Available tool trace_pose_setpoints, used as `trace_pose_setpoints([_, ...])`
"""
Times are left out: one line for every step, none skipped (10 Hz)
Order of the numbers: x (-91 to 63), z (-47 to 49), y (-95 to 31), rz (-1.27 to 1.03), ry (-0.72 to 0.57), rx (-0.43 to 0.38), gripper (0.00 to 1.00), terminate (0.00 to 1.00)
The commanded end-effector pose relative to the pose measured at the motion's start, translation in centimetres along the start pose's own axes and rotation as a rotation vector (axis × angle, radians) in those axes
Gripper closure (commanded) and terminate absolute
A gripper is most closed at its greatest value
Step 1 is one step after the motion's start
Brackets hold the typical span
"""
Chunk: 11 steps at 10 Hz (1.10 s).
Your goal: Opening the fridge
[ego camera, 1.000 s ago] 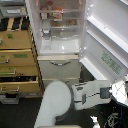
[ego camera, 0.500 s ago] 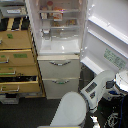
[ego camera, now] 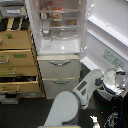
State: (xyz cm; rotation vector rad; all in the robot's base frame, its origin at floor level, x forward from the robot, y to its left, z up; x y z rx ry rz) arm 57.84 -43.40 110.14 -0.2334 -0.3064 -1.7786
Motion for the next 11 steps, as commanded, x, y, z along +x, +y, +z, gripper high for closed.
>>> trace_pose_setpoints([-49.4, 5.6, -3.8, 0.614, 0.095, -0.004, 0.0, 0.0])
trace_pose_setpoints([-57.1, 8.6, -9.1, 0.714, 0.106, 0.004, 0.0, 0.0])
trace_pose_setpoints([-60.0, 9.9, -11.6, 0.772, 0.105, 0.017, 0.0, 0.0])
trace_pose_setpoints([-61.6, 11.0, -13.7, 0.814, 0.096, 0.024, 0.0, 0.0])
trace_pose_setpoints([-63.7, 12.7, -17.7, 0.862, 0.1, 0.032, 0.0, 0.0])
trace_pose_setpoints([-65.4, 13.6, -19.7, 0.901, 0.08, 0.027, 0.0, 0.0])
trace_pose_setpoints([-66.5, 13.7, -20.6, 0.93, 0.078, 0.033, 0.0, 0.0])
trace_pose_setpoints([-69.5, 14.6, -23.1, 0.977, 0.065, 0.033, 0.0, 0.0])
trace_pose_setpoints([-72.0, 14.6, -24.4, 1.015, 0.076, 0.046, 0.0, 0.0])
trace_pose_setpoints([-74.2, 14.6, -25.1, 1.048, 0.083, 0.065, 0.0, 0.0])
trace_pose_setpoints([-76.7, 14.1, -25.8, 1.087, 0.078, 0.097, 0.0, 1.0])
